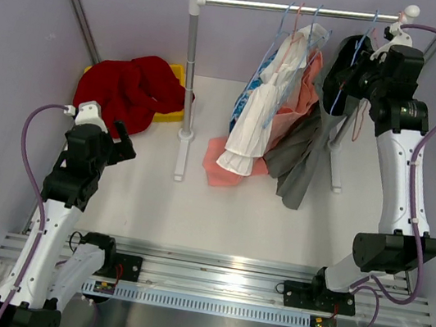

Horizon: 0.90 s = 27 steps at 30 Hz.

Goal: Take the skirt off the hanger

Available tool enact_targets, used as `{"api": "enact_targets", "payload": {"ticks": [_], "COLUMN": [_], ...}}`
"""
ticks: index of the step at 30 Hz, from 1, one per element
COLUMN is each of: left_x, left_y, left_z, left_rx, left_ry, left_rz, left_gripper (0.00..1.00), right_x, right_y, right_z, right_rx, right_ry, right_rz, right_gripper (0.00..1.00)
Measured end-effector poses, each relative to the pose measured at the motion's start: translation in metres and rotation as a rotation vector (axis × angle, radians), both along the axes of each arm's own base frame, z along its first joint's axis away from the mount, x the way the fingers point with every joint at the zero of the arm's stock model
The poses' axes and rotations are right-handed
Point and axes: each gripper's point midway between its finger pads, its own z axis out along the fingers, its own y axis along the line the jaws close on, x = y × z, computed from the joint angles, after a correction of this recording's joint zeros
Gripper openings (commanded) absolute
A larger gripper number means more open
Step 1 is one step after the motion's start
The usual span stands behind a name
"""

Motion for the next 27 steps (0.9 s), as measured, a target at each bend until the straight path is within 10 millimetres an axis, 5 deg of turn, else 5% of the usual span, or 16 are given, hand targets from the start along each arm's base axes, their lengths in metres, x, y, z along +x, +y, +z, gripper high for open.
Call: {"api": "enact_targets", "payload": {"ticks": [9, 15, 22, 26, 27], "left_x": [0.000, 0.008, 0.031, 0.020, 0.007], "left_y": [0.000, -0.005, -0.047, -0.116, -0.150], "left_z": [-0.001, 0.014, 0.111, 0.183, 0.198], "left_rx": [0.000, -0.012, -0.097, -0.165, -0.188], "left_ry": [0.003, -0.012, -0.209, -0.375, -0.410], "left_rz": [0.001, -0.021, -0.233, -0.543, -0.681], "left_gripper": [0.99, 0.99, 0.99, 0.99, 0.99], "right_x": [-0.005, -0.013, -0.021, -0.028, -0.030], "right_y": [0.007, 0.023, 0.033, 0.035, 0.036], "right_z": [0.006, 0.037, 0.058, 0.042, 0.036], "right_rx": [0.021, 0.086, 0.129, 0.147, 0.154], "right_ry": [0.002, -0.037, -0.082, -0.041, -0.027], "right_rz": [0.034, 0.112, 0.162, 0.167, 0.167], "right_gripper": [0.00, 0.00, 0.00, 0.00, 0.00]}}
